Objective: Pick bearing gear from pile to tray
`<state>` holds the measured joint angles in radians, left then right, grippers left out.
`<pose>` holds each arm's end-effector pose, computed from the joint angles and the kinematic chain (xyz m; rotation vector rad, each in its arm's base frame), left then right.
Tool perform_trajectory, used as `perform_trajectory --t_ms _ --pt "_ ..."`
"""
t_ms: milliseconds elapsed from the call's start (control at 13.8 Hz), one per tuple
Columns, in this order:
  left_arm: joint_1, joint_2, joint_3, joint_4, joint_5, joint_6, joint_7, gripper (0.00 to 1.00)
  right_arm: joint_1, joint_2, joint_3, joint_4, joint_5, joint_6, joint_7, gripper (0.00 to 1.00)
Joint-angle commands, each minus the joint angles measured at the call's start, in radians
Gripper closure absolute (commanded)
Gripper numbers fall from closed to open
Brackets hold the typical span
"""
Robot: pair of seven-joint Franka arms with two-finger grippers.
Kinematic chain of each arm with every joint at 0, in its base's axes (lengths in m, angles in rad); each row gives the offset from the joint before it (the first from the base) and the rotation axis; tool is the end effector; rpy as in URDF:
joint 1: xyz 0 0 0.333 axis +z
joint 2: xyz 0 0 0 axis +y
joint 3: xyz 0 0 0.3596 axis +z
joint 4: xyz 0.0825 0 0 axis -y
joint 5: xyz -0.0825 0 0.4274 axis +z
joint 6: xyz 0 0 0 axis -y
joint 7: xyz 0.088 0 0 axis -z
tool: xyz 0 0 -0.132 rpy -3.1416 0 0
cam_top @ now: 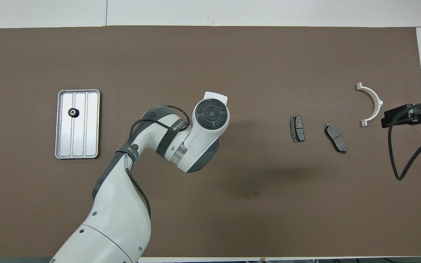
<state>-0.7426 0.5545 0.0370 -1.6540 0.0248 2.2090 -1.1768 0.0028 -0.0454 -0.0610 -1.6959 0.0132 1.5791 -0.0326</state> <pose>0.5623 -0.4812 0.2754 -3.0397 -0.6971 -0.0504 0.5762 -0.0326 0.6062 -3.1202 0.0406 0.1103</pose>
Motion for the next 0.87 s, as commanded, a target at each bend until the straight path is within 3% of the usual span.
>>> perform_trajectory --t_ms 0,145,362,506,796 --pt "-0.021 -0.012 0.014 -0.033 0.020 0.018 -0.023 0.47 0.002 -0.024 -0.008 -0.027 0.008 0.019 -0.024 0.00" --pt "-0.024 -0.013 0.014 -0.035 0.020 0.018 -0.023 0.66 0.002 -0.024 -0.008 -0.027 0.001 0.019 -0.024 0.00" --pt "-0.026 -0.013 0.014 -0.039 0.021 0.020 -0.023 0.81 0.003 -0.024 -0.010 -0.027 -0.019 0.019 -0.015 0.00" --pt "-0.026 -0.013 0.015 -0.041 0.021 0.018 -0.023 0.97 0.005 -0.024 -0.008 -0.027 -0.044 0.018 0.012 0.00" --pt "-0.011 -0.040 0.035 -0.017 0.023 -0.031 -0.017 1.00 0.005 -0.025 -0.008 -0.025 -0.059 0.015 0.016 0.00"
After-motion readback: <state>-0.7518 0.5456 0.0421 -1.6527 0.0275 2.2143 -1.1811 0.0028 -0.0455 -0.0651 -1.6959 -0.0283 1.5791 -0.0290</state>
